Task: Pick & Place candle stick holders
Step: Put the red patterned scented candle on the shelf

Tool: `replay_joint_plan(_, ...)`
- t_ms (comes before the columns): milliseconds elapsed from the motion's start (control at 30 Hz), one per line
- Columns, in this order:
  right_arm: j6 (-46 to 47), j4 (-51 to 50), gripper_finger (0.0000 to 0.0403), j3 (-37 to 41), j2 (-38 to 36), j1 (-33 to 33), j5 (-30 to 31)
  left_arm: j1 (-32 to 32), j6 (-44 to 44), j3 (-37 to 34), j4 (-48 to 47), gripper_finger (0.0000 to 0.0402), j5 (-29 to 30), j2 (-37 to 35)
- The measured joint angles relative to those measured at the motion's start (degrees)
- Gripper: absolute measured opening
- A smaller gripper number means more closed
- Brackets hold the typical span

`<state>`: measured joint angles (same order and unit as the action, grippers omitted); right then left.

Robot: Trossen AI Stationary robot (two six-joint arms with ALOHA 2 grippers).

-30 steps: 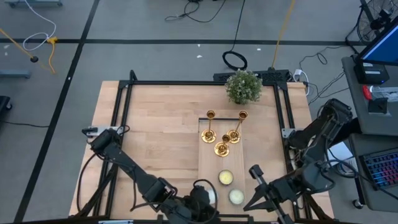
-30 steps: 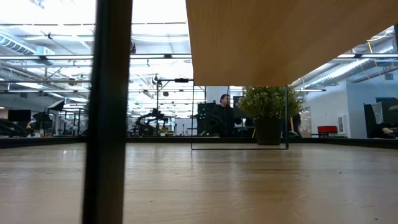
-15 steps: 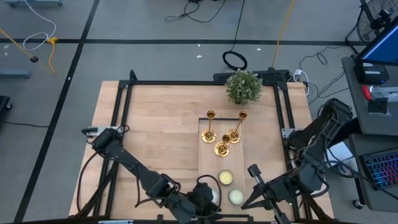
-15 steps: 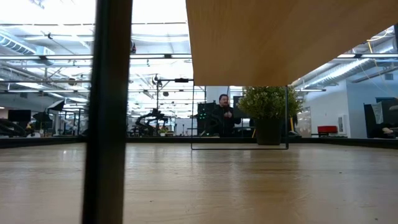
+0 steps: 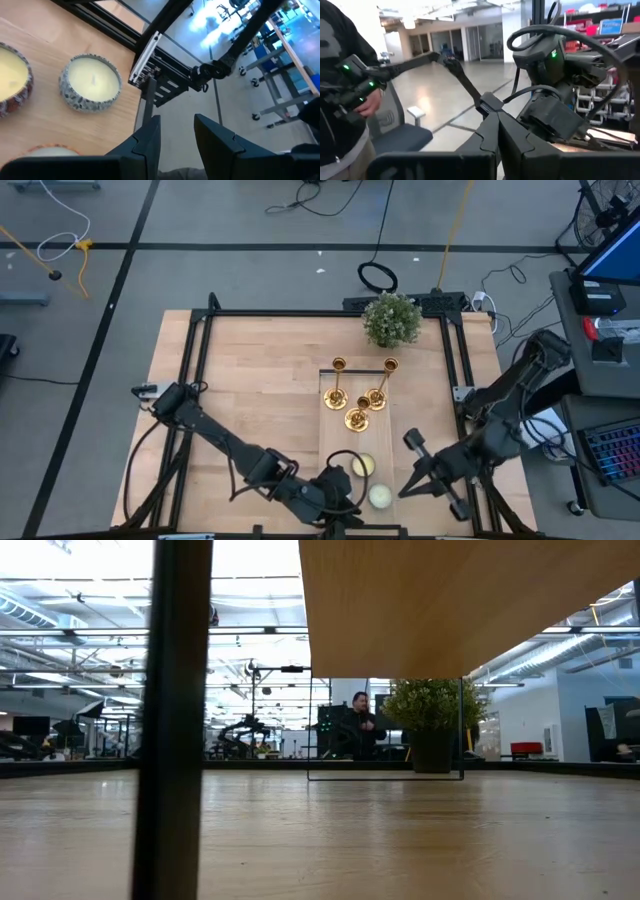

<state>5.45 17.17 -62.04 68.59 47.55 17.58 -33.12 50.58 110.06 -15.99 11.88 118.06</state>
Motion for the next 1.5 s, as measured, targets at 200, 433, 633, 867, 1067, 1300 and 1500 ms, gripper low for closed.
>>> replay_joint_plan(200, 0.1, 7.3, 0.0000, 10.2, -8.3, 0.0, 0.1, 1.0, -1.9, 0.0, -0.1, 0.0122, -0.4, -0.7)
replay_joint_plan(433, 2.5, 8.3, 0.0000, 20.1, -17.1, 0.0, 0.4, 2.1, -5.1, 0.0, -0.5, 0.0122, 0.9, -3.4)
replay_joint_plan(633, 2.8, 8.3, 0.0000, 25.9, -21.7, -0.1, 3.6, 3.0, -7.9, 0.0, -0.5, 0.0122, 3.8, -6.3)
replay_joint_plan(867, 4.3, 8.3, 0.0000, 31.3, -26.6, -3.5, 3.1, 4.1, -11.9, 0.0, -0.4, 0.0122, 8.3, -9.5)
replay_joint_plan(1067, 4.4, 8.3, 0.0000, 34.9, -30.7, -7.2, -0.3, 5.1, -14.0, 0.0, -0.6, 0.0122, 9.8, -11.5)
replay_joint_plan(1300, 4.4, 8.3, 0.0000, 38.6, -34.4, -11.8, -4.4, 6.7, -14.5, 0.0, -0.5, 0.0122, 9.9, -12.1)
replay_joint_plan(1500, 6.9, 8.3, 0.0000, 41.5, -37.3, -15.7, -7.5, 7.8, -15.0, 0.0, -0.6, 0.0122, 9.6, -12.1)
